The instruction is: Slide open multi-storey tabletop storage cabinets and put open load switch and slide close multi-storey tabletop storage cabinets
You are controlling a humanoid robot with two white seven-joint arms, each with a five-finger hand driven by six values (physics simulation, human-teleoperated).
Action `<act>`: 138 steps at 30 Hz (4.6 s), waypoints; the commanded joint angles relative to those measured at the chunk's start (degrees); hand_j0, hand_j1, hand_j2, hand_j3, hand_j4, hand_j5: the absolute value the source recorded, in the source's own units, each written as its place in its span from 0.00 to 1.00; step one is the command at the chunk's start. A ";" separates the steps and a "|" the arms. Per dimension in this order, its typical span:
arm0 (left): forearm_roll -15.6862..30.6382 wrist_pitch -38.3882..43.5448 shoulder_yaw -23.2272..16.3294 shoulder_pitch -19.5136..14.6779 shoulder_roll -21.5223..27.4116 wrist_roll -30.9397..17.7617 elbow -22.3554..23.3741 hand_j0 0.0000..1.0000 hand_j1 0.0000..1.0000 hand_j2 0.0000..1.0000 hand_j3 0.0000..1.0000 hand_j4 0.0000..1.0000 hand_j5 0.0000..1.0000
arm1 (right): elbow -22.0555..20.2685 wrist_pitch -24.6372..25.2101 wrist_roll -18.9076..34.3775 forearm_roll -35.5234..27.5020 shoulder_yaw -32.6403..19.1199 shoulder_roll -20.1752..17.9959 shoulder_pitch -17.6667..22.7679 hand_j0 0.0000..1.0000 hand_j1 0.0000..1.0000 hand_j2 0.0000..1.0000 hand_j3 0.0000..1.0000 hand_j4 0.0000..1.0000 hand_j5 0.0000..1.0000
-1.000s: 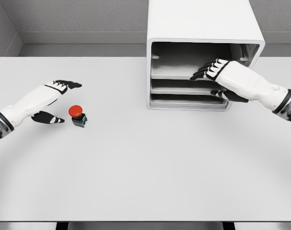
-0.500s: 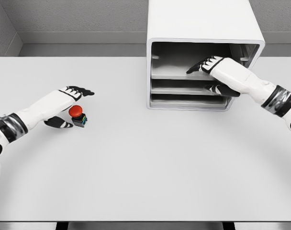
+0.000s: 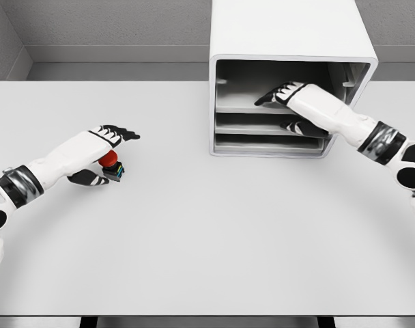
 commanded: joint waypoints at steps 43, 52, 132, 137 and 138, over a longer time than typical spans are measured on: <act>0.17 0.16 0.21 1.76 2.22 0.03 -1.55 0.68 0.68 0.68 0.68 0.68 0.68 | -9.94 0.06 1.22 -0.82 0.48 -6.01 3.43 0.77 0.77 0.77 0.77 0.77 0.77; 0.17 0.16 0.65 1.67 2.22 0.03 -1.46 0.64 0.64 0.64 0.64 0.64 0.64 | -15.92 0.06 0.87 -1.44 -2.77 -9.18 8.17 0.77 0.77 0.77 0.77 0.77 0.77; 4.38 0.16 7.68 2.02 1.43 0.03 -10.86 0.43 0.43 0.43 0.43 0.43 0.43 | -22.77 0.06 0.60 0.41 -10.50 -9.44 20.83 0.80 0.80 0.80 0.80 0.80 0.80; 5.79 0.16 7.68 2.02 1.43 0.03 -11.30 0.43 0.43 0.43 0.43 0.43 0.43 | -22.77 0.06 0.60 -0.12 -12.61 -9.79 21.27 0.80 0.80 0.80 0.80 0.80 0.80; 5.79 0.16 7.68 2.02 1.43 0.03 -12.00 0.43 0.43 0.43 0.43 0.43 0.43 | -22.77 0.06 0.60 -0.21 -13.58 -9.79 21.27 0.80 0.80 0.80 0.80 0.80 0.80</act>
